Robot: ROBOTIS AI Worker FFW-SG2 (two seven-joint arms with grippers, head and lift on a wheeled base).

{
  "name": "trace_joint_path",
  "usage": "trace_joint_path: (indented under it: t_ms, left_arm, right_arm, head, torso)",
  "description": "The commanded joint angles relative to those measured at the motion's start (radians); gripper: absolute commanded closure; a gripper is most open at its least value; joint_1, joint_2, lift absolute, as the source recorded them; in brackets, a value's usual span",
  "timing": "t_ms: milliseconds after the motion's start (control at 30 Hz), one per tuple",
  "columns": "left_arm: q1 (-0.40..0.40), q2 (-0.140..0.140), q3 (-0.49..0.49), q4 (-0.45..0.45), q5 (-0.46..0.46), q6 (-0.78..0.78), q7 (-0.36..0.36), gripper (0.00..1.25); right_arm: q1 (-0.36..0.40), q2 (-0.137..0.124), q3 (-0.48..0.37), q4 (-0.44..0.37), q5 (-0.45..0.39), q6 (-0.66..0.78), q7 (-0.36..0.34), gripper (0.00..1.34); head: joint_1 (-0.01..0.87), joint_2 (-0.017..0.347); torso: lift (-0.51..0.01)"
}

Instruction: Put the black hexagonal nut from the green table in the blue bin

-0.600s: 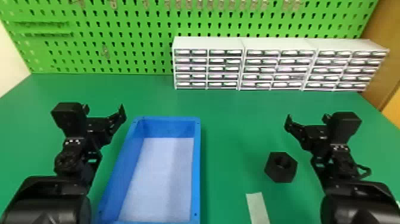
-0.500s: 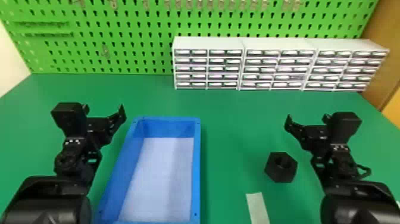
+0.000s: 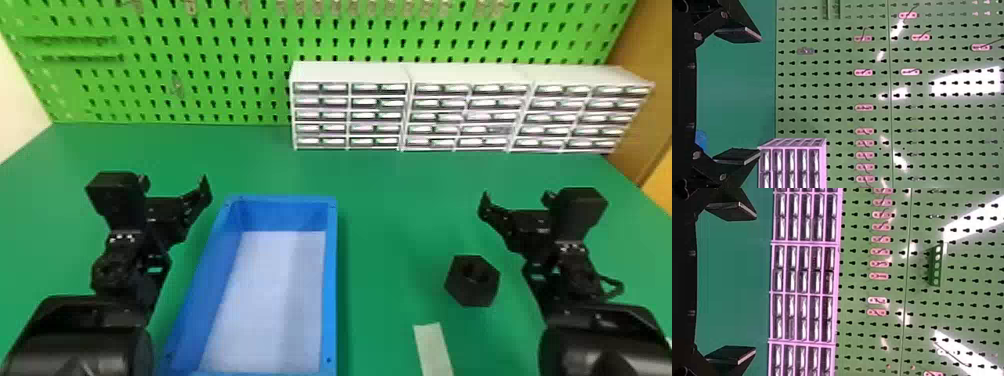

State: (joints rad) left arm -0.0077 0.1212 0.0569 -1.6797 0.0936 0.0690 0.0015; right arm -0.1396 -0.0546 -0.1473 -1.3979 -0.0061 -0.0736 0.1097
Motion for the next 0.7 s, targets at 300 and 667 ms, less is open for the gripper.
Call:
trace_joint_path:
  t_ms: [300, 667]
  left_arm:
    - [0.000, 0.000, 0.000, 0.000, 0.000, 0.000, 0.000, 0.24]
    - [0.000, 0.000, 0.000, 0.000, 0.000, 0.000, 0.000, 0.24]
  right_arm:
    - [-0.003, 0.001, -0.008, -0.059, 0.000, 0.117, 0.001, 0.10]
    - [-0.026, -0.005, -0.018, -0.216, 0.026, 0.495, -0.001, 0.10]
  head:
    - [0.686, 0.052]
    - [0.686, 0.052]
  torso:
    - [-0.097]
    - [-0.097]
